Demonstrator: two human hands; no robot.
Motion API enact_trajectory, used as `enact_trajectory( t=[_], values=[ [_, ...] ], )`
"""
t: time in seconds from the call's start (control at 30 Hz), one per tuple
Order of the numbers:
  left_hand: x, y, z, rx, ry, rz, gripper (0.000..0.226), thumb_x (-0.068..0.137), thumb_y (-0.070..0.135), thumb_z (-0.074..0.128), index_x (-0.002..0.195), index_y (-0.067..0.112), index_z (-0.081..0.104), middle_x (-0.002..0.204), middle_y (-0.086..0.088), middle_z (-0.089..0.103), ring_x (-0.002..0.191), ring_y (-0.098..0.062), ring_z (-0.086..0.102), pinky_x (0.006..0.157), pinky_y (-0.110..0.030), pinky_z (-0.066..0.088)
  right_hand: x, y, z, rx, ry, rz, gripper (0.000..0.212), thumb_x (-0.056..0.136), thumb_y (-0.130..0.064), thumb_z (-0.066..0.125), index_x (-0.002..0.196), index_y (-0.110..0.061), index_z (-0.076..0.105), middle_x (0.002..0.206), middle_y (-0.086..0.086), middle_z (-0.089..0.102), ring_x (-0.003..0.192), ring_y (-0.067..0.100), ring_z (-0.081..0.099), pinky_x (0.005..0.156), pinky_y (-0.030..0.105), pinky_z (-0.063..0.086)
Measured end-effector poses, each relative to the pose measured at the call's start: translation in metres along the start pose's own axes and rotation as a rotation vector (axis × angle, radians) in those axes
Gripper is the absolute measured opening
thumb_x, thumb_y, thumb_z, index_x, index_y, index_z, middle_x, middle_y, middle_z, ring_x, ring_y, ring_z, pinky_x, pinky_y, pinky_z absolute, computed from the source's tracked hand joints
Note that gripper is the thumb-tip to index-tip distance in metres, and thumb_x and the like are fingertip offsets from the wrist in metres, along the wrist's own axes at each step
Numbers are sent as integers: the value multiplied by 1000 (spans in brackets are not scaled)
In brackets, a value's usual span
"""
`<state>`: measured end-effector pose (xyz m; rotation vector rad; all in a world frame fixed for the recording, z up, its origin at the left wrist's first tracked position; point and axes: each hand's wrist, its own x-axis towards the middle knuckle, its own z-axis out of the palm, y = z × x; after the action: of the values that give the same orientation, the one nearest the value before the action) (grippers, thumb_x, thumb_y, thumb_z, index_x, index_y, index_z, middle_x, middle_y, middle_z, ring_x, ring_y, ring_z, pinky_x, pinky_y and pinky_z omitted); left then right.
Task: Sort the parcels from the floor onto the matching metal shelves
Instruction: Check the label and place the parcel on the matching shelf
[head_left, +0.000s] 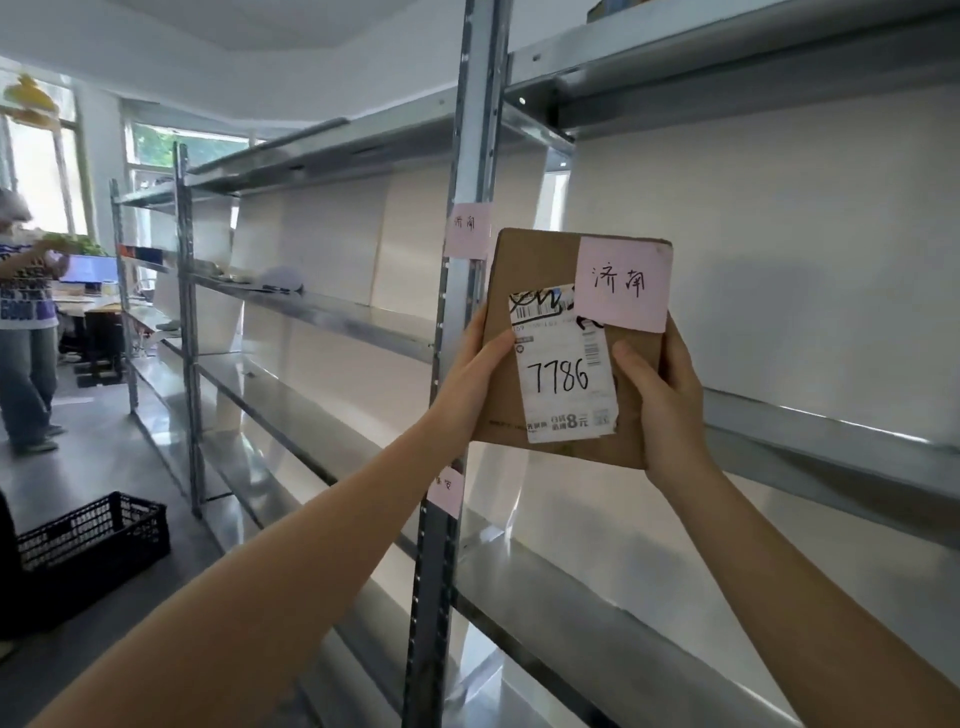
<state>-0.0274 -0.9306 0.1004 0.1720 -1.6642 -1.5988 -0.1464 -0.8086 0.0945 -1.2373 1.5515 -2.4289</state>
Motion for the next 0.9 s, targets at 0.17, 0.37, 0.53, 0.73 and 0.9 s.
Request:
enact_trajectory(
  t=[0.17, 0.37, 0.53, 0.73, 0.9],
  values=[
    [64, -11, -27, -33, -155, -36, 40, 92, 35, 47, 129, 40, 32, 107, 4, 63, 97, -18, 63, 80, -34, 53, 27, 17, 28, -51, 166, -9, 55, 86, -20, 65, 137, -31, 47, 128, -5, 62, 112, 15, 62, 94, 40, 53],
    [111, -21, -51, -87, -293, -106, 38, 91, 39, 48, 125, 42, 32, 107, 2, 64, 94, -18, 64, 74, -34, 53, 45, 27, 56, -99, 286, -7, 54, 86, -19, 65, 136, -29, 48, 127, -4, 63, 111, 15, 63, 89, 35, 54],
    [138, -24, -53, -160, -327, -267, 35, 90, 39, 50, 124, 34, 41, 102, 0, 66, 89, -20, 64, 69, -36, 54, 64, 19, 67, -141, 362, 51, 51, 86, -15, 65, 135, -22, 50, 117, -1, 65, 100, 14, 66, 72, 23, 58],
    [173, -17, -47, -261, -379, -556, 20, 91, 24, 50, 106, 13, 56, 90, -9, 67, 77, -25, 64, 63, -35, 52, 101, 9, 63, -189, 427, 386, 28, 87, -13, 61, 115, -9, 62, 99, 11, 70, 74, 21, 67, 57, 29, 58],
    [194, -28, -46, -348, -323, -583, 21, 87, 24, 49, 95, 7, 59, 82, -10, 63, 72, -24, 59, 67, -32, 46, 126, 11, 53, -396, 346, 725, 24, 76, -31, 61, 93, -15, 61, 101, 9, 63, 90, 26, 58, 67, 29, 46]
  ],
)
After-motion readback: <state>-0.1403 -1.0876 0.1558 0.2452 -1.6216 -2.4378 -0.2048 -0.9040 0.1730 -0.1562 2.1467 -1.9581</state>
